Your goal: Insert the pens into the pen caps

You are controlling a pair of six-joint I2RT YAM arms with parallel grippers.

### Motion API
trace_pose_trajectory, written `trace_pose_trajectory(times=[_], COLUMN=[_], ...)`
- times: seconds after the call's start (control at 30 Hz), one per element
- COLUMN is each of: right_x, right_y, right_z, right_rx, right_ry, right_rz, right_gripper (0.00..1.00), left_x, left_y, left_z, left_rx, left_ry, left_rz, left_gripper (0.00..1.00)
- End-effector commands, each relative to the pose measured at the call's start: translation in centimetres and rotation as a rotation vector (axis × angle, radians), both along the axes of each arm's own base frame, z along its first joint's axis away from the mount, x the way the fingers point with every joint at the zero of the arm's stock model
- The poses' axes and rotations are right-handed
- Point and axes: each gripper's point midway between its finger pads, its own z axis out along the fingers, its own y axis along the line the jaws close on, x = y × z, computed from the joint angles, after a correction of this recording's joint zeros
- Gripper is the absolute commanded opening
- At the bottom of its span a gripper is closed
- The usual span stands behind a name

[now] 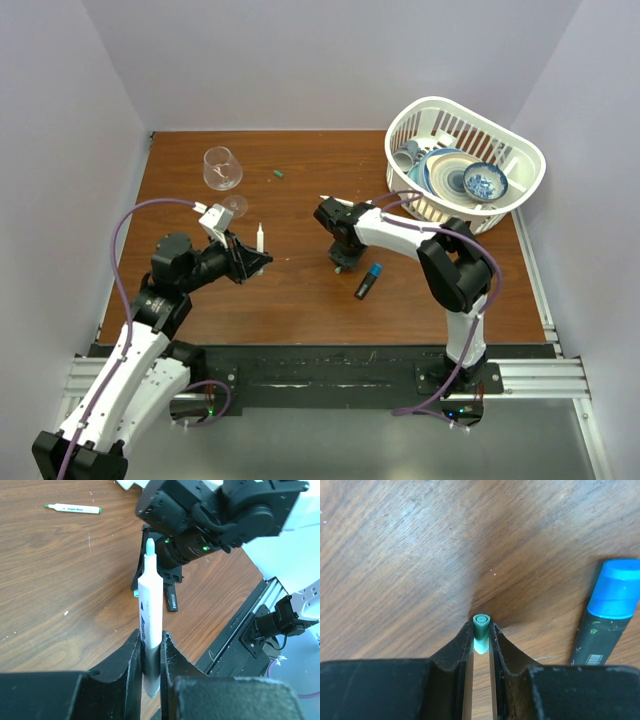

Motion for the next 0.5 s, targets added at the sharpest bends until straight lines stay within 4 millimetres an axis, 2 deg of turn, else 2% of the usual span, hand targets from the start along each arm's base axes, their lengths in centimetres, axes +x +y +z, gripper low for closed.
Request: trace_pose_trajectory(times=[0.0, 0.07, 0.1, 0.17, 0.2, 0.23, 0.4, 0.47], right_x=[-0.8, -0.4, -1.1, -0.7, -1.3, -1.2, -1.5, -1.2], right_y=[-1.8, -1.5, -2.1, -1.5, -2.0, -1.8, -2.3, -1.7], right_z=[-2.4, -1.8, -2.3, -0.8, -0.9, 0.0, 1.9, 3.3], right_rx=[-0.06, -0.031, -0.047, 0.01, 0.01, 0.029, 0.026, 0.061], right_ry=[-0.023, -0.062, -0.057, -0.126, -0.124, -0.153, -0.197, -0.239], right_rz=[0.075, 0.114, 0.149, 0.188, 0.219, 0.233, 0.284, 0.303], right_gripper=[0.05, 0.01, 0.0, 0.0, 0.0, 0.0, 0.0, 0.0], left_x=[0.3, 0.0, 0.0, -0.2, -0.3, -0.4, -0.8, -1.1], left_y=[-0.5, -0.9, -0.9, -1.2, -1.3, -1.5, -2.3, -2.7], left_z=[1.7, 1.7, 1.5, 1.2, 0.5, 0.1, -2.4, -3.0], left_rx=[-0.036, -0.05, -0.055, -0.079, -0.09, -0.105, -0.175, -0.206], left_ry=[-0.025, 0.0, 0.012, 0.041, 0.053, 0.079, 0.143, 0.18], left_rz=[-0.016, -0.037, -0.039, -0.047, -0.048, -0.048, -0.071, -0.085], left_gripper=[0.0, 0.0, 0.0, 0.0, 0.0, 0.0, 0.0, 0.0])
